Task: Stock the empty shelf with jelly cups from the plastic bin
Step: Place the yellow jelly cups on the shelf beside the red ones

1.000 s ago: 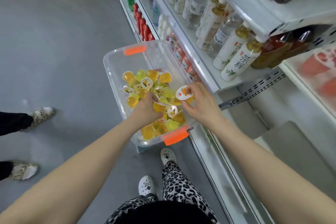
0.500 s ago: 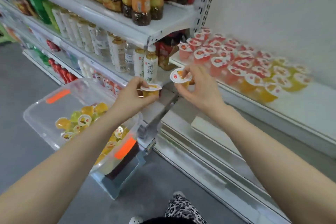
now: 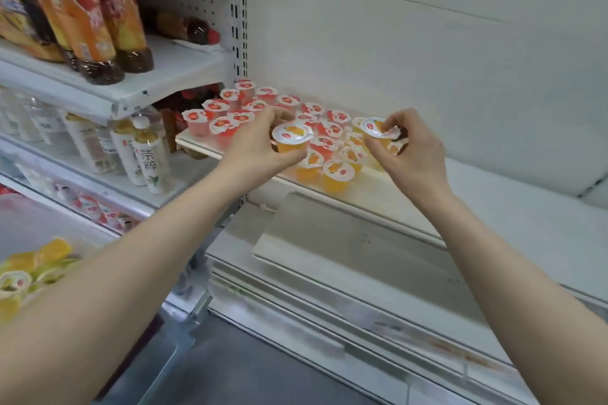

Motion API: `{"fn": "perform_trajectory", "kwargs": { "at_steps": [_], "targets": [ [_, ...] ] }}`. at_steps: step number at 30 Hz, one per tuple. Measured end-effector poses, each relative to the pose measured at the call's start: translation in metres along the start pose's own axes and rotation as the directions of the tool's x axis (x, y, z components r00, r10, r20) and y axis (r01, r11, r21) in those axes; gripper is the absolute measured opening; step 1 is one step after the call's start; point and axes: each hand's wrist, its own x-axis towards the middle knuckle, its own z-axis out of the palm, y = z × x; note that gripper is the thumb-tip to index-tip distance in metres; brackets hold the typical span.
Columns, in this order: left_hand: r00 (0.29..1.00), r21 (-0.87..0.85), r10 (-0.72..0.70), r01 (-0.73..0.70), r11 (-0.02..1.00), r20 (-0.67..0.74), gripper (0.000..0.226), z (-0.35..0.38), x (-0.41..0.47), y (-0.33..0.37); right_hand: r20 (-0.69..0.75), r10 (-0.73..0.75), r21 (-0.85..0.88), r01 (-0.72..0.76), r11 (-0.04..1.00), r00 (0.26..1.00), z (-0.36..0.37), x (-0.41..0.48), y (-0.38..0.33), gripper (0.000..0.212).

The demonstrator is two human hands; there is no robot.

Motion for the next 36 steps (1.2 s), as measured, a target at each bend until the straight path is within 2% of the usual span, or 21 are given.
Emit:
{"fn": "perform_trajectory", "kwargs": {
  "at_steps": [6, 11, 14, 21, 29, 33, 36],
  "targets": [
    [0.999, 0.045, 0.012, -0.010, 0.999, -0.045, 0.058, 0.044, 0.016, 0.020, 0.167, 0.130, -0.095, -0.115, 0.989, 0.977, -0.020, -0.006, 0.051, 0.029],
    [0.998, 0.093, 0.017, -0.010, 0.996, -0.068, 0.057, 0.059, 0.018, 0.024, 0.290, 0.116, -0.165, -0.069, 0.984, 0.950, -0.007, -0.016, 0.070, 0.023],
    [0.996, 0.167, 0.056, -0.044, 0.985, -0.067, 0.057, 0.061, 0.019, 0.025, 0.296, 0.123, -0.198, -0.065, 0.978, 0.947, 0.001, -0.017, 0.078, 0.019],
    [0.988, 0.310, 0.150, -0.136, 0.941, -0.021, 0.060, 0.068, 0.021, 0.025, 0.251, 0.119, -0.136, -0.087, 0.987, 0.961, 0.006, -0.018, 0.090, 0.019],
    [0.952, 0.395, 0.301, -0.299, 0.869, 0.060, 0.068, 0.095, 0.026, 0.039, 0.280, -0.027, -0.240, 0.098, 0.966, 0.960, 0.006, -0.015, 0.099, 0.022],
    [0.926, 0.476, 0.367, -0.361, 0.802, 0.085, 0.071, 0.113, 0.026, 0.041, 0.379, -0.116, -0.303, 0.242, 0.922, 0.918, -0.005, -0.009, 0.104, 0.026],
    [0.911, 0.542, 0.386, -0.398, 0.740, 0.143, 0.067, 0.124, 0.025, 0.039, 0.427, -0.140, -0.332, 0.299, 0.895, 0.893, -0.020, -0.006, 0.109, 0.038]
  ]
}}
